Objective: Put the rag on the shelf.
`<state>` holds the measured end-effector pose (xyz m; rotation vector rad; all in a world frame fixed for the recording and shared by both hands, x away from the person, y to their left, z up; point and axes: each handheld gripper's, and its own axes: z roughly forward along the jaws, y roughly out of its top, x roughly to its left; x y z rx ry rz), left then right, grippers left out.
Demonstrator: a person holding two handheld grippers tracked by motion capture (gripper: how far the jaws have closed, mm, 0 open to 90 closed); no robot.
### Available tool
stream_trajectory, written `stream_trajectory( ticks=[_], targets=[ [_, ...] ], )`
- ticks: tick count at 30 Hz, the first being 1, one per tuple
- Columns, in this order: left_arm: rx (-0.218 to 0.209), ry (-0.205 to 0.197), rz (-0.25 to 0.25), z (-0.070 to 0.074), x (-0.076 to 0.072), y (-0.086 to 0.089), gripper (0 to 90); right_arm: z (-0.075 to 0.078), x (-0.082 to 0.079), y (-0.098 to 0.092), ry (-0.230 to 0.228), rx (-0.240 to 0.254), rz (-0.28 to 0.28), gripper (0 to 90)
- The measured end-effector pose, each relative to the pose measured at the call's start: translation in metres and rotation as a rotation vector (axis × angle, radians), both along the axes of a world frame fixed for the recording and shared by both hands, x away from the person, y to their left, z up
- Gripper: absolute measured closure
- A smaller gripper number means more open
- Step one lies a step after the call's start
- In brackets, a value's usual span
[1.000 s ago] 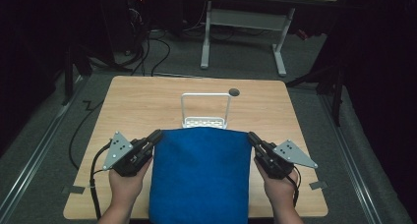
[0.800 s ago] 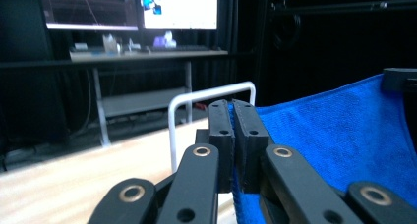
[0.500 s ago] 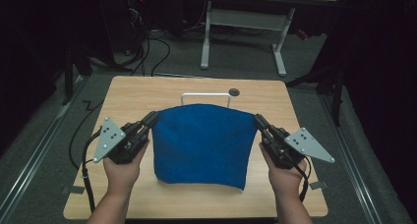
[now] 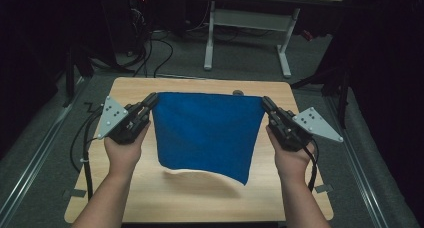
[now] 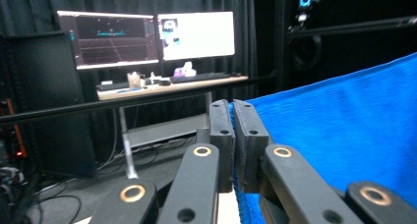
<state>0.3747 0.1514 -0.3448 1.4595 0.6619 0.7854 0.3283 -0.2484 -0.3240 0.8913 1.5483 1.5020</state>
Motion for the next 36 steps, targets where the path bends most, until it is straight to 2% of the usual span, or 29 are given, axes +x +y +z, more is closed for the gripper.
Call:
stream_trajectory(
  ticks=[5, 9, 11, 12, 15, 17, 18, 19, 22, 24, 26, 29, 36],
  targets=[
    [0.044, 0.015, 0.010, 0.003, 0.022, -0.006, 88.1, 0.003, 0.018, -0.004, 0.017, -0.005, -0.023, 88.5],
    [0.070, 0.000, 0.031, 0.008, 0.037, -0.012, 88.1, 0.007, 0.030, -0.005, 0.017, -0.009, -0.036, 88.6],
    [0.076, -0.005, 0.038, 0.009, 0.041, -0.013, 88.1, 0.009, 0.038, -0.005, 0.019, -0.006, -0.042, 88.6],
    [0.088, -0.001, 0.049, 0.012, 0.050, -0.016, 88.1, 0.010, 0.043, -0.005, 0.024, -0.004, -0.044, 88.6],
    [0.113, 0.007, 0.066, 0.013, 0.063, -0.019, 88.1, 0.013, 0.054, -0.006, 0.030, 0.005, -0.042, 88.7],
    [0.125, 0.011, 0.069, 0.014, 0.066, -0.020, 88.1, 0.015, 0.061, -0.006, 0.038, 0.017, -0.043, 88.8],
    [0.149, 0.010, 0.079, 0.015, 0.072, -0.023, 88.1, 0.016, 0.065, -0.006, 0.041, 0.021, -0.046, 88.8],
    [0.149, 0.010, 0.079, 0.015, 0.072, -0.023, 88.1, 0.018, 0.068, -0.006, 0.045, 0.023, -0.052, 88.8],
    [0.158, 0.014, 0.093, 0.019, 0.085, -0.026, 88.0, 0.023, 0.076, -0.005, 0.050, 0.006, -0.067, 88.7],
    [0.136, 0.017, 0.092, 0.021, 0.091, -0.026, 88.0, 0.025, 0.083, -0.004, 0.051, -0.005, -0.080, 88.7],
    [0.139, 0.019, 0.099, 0.023, 0.096, -0.028, 88.0, 0.026, 0.090, -0.005, 0.062, 0.000, -0.087, 88.7],
    [0.170, 0.014, 0.116, 0.026, 0.105, -0.031, 88.0, 0.026, 0.102, -0.005, 0.077, -0.006, -0.101, 88.8],
    [0.212, 0.027, 0.138, 0.027, 0.124, -0.036, 88.0, 0.019, 0.131, -0.006, 0.106, -0.028, -0.126, 88.8]
  ],
)
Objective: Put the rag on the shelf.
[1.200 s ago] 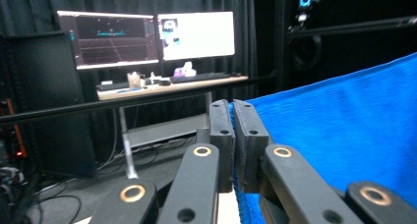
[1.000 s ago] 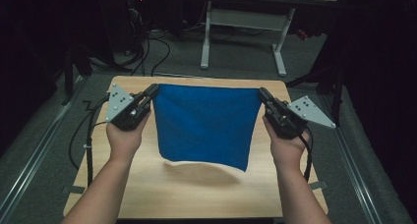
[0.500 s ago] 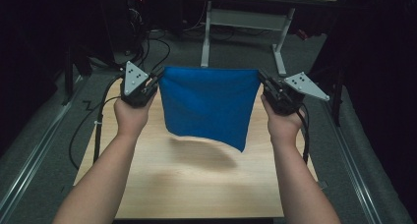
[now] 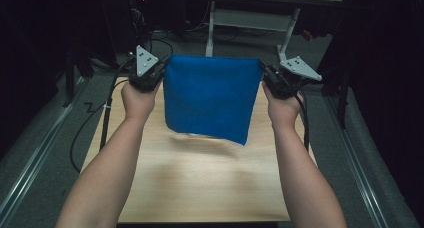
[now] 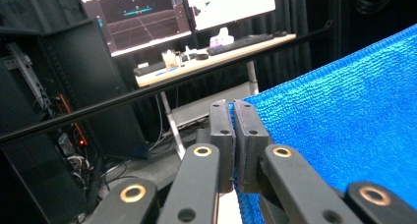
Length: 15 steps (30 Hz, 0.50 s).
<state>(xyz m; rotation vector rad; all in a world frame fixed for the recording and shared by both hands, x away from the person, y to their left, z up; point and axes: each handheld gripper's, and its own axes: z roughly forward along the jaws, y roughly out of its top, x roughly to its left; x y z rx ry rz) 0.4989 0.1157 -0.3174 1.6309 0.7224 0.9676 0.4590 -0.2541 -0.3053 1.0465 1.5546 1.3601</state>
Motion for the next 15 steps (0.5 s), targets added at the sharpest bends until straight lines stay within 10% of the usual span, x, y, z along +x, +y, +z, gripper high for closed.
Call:
stream_trajectory(
  ticks=[15],
  targets=[
    [-0.007, 0.216, 0.009, -0.055, 0.044, -0.006, 87.8, -0.032, 0.046, 0.003, 0.113, -0.101, -0.029, 88.8]
  ],
)
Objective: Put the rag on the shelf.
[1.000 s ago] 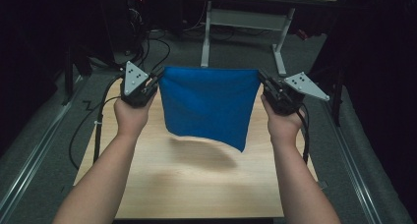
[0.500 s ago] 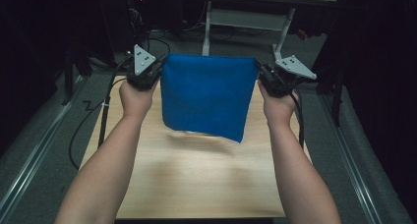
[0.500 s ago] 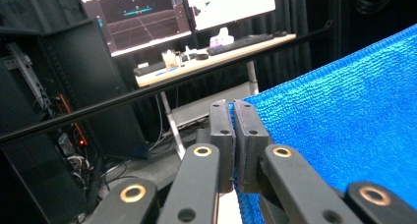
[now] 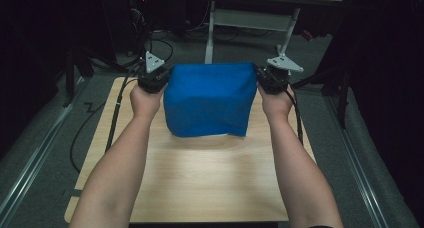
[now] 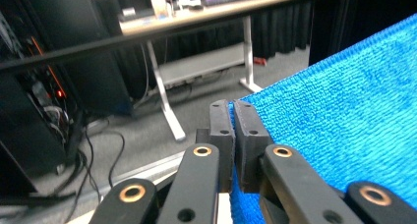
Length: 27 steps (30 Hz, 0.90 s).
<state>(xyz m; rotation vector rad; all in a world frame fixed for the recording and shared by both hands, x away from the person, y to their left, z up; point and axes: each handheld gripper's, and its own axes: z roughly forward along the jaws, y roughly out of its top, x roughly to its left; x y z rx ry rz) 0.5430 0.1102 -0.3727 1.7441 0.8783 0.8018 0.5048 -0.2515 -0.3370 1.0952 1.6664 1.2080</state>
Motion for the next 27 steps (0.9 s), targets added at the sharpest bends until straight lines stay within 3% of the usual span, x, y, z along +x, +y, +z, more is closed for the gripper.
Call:
stream_trajectory(
  ticks=[4, 6, 7, 8, 9, 10, 16, 22, 27],
  targets=[
    [0.027, 0.072, -0.014, -0.024, 0.002, 0.000, 87.8, -0.025, 0.008, 0.000, 0.063, -0.018, -0.006, 88.8],
    [0.033, 0.084, -0.018, -0.029, 0.002, 0.000, 87.8, -0.031, 0.009, 0.001, 0.077, -0.028, -0.007, 88.7],
    [0.037, 0.111, -0.028, -0.037, 0.002, 0.002, 87.8, -0.043, 0.010, 0.002, 0.106, -0.039, -0.005, 88.8],
    [0.037, 0.111, -0.028, -0.037, 0.002, 0.002, 87.8, -0.049, 0.010, 0.002, 0.120, -0.039, -0.004, 88.8],
    [0.045, 0.150, -0.040, -0.045, 0.002, 0.003, 87.8, -0.055, 0.010, 0.002, 0.131, -0.035, -0.003, 88.8],
    [0.044, 0.148, -0.046, -0.048, 0.001, 0.003, 87.8, -0.060, 0.010, 0.002, 0.142, -0.032, 0.005, 88.8],
    [0.021, 0.181, -0.064, -0.066, -0.006, 0.006, 87.8, -0.081, 0.006, 0.002, 0.180, -0.015, 0.004, 88.7],
    [-0.049, 0.221, -0.097, -0.089, -0.018, 0.005, 87.7, -0.106, -0.004, 0.003, 0.220, 0.002, 0.021, 88.7],
    [-0.080, 0.243, -0.106, -0.102, -0.025, 0.002, 87.7, -0.122, -0.013, 0.006, 0.253, -0.004, 0.035, 88.7]
  ],
)
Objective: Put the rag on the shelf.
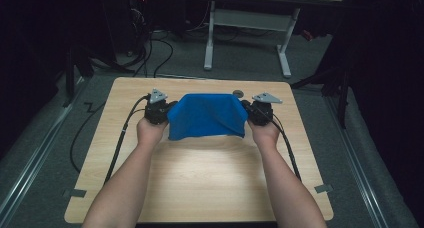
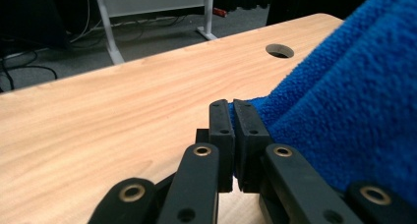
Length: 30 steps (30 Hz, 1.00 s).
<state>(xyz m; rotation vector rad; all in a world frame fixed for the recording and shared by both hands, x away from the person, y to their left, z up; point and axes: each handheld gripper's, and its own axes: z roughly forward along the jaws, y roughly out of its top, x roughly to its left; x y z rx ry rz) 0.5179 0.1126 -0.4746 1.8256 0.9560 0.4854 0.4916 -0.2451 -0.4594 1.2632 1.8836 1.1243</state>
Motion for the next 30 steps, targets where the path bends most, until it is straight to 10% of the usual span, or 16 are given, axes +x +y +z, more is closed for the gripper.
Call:
stream_trajectory(
  ticks=[30],
  targets=[
    [-0.023, 0.089, 0.021, -0.037, -0.006, 0.002, 79.6, -0.037, -0.012, 0.001, 0.067, -0.018, -0.004, 84.1]
  ],
)
